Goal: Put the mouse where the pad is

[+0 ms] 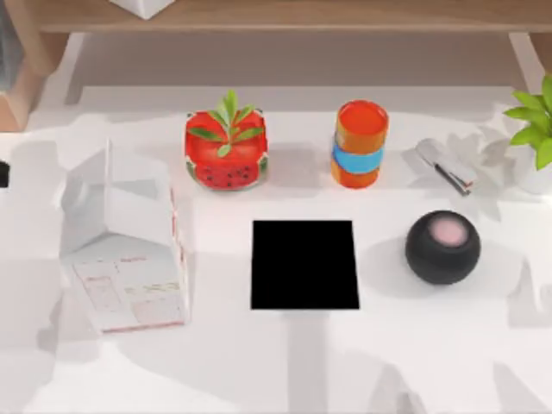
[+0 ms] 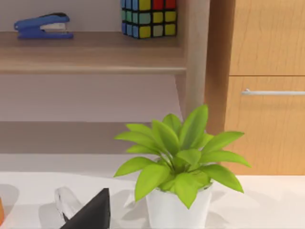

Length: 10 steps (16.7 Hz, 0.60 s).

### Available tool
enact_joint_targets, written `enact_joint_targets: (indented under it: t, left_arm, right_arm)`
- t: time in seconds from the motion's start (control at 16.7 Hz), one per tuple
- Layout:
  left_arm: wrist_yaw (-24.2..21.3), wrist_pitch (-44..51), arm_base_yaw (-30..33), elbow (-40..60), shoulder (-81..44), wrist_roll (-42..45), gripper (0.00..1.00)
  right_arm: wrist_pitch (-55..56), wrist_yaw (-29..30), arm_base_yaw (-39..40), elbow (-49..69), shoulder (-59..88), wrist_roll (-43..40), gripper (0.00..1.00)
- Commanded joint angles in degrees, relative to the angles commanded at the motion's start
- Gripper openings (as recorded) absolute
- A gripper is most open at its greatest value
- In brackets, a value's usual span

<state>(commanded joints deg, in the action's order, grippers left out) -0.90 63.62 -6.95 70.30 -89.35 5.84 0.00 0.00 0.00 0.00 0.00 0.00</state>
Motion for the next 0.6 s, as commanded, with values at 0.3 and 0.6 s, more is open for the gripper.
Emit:
enact_joint_targets:
  t: [0.3,0.6]
  left_arm:
    - [-1.3,3.4,10.9,16.6,-1.0,-4.1,0.0]
    - [-1.9,6.6,25.4,32.3,-8.7,-14.5,0.0]
  right_arm:
    - [0.0,0.0,0.0,0.0,0.0,0.0,1.0]
    - [0.0,0.0,0.0,0.0,0.0,0.0,1.0]
